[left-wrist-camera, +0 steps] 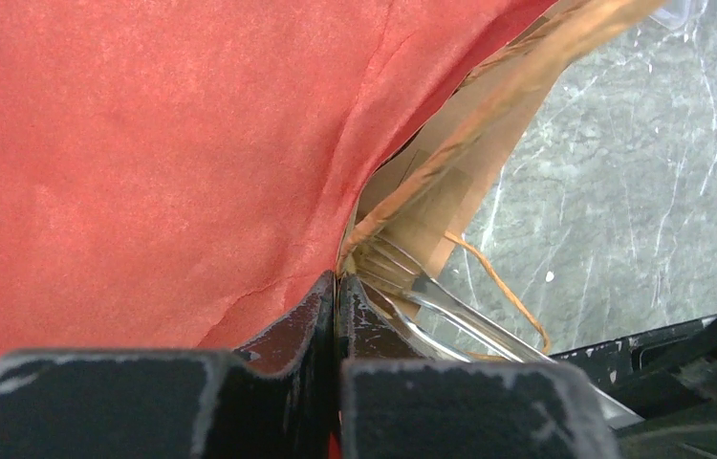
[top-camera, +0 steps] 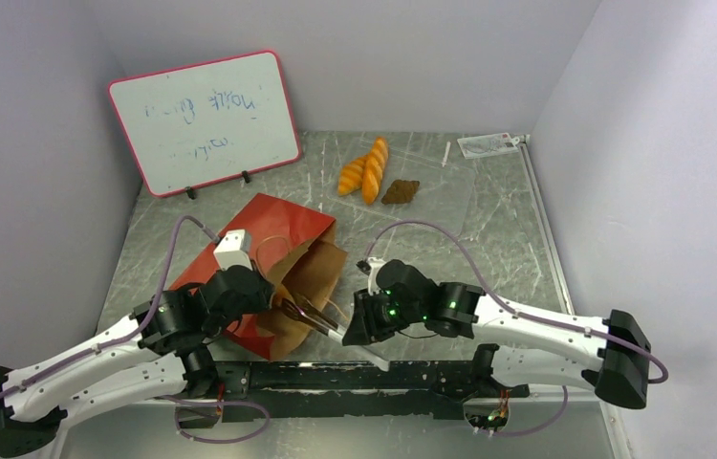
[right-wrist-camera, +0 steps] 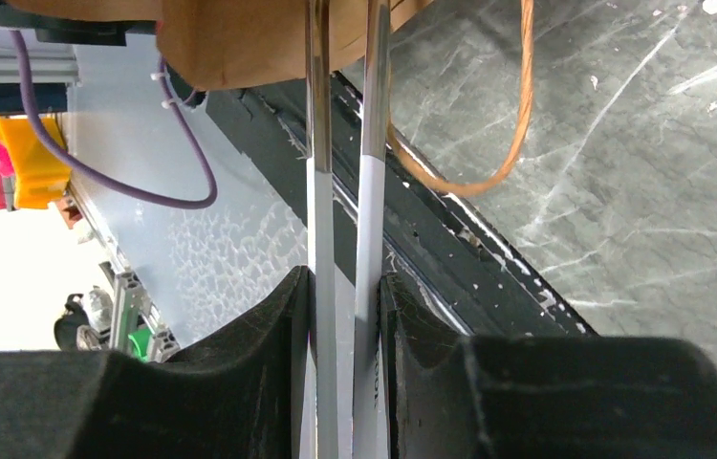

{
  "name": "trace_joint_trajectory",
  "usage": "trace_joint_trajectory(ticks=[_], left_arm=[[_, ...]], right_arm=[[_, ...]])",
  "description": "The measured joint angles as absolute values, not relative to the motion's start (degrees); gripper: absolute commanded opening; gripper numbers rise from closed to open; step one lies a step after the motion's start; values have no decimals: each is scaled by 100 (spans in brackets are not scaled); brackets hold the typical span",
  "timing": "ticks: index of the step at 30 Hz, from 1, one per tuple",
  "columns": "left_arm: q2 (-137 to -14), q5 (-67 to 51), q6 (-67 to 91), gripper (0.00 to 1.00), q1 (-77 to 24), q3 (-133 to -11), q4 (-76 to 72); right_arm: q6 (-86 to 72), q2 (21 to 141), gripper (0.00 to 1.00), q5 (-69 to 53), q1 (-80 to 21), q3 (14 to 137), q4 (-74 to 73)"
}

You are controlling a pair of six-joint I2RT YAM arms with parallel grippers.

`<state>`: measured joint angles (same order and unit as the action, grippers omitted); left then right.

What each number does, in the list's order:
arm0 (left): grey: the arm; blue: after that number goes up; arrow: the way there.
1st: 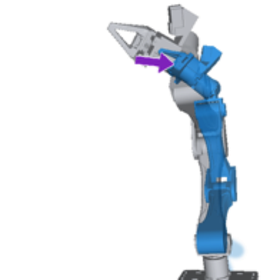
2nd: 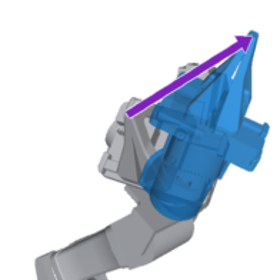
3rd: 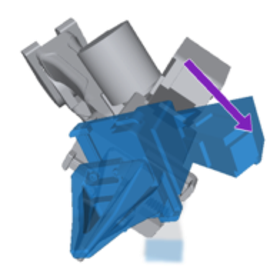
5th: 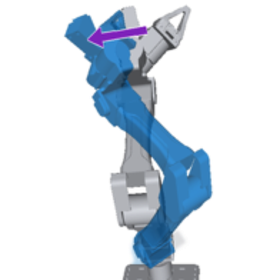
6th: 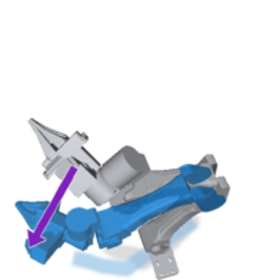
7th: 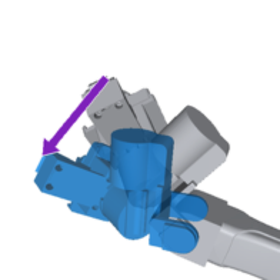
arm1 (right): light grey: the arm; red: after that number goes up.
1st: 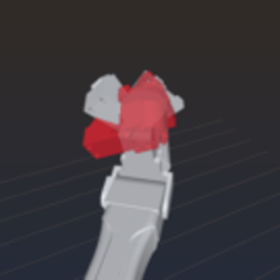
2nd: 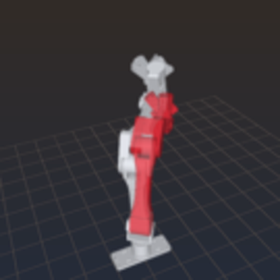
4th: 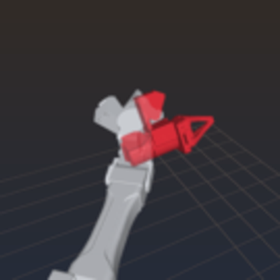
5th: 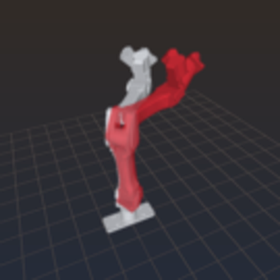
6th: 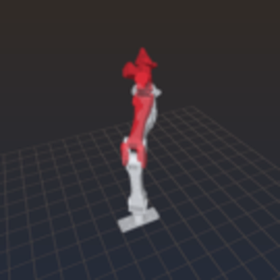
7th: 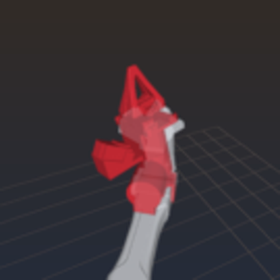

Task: Take the fake bread out of the paper bag
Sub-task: Take out the fake bread from the paper bag.

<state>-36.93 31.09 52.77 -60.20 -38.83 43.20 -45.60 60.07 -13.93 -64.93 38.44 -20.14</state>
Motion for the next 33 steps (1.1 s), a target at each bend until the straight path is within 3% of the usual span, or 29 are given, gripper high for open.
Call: trace_joint_trajectory(ticks=[18,33], left_arm=[[-4154,3951,6392,7,-6020,-4165,4834],[-4797,4342,7365,7,-6020,-4698,5673]], right_arm=[[-4464,4591,0,-1046,-6488,4292,-3959],[-4458,4449,0,-30,-6488,5579,-4941]])
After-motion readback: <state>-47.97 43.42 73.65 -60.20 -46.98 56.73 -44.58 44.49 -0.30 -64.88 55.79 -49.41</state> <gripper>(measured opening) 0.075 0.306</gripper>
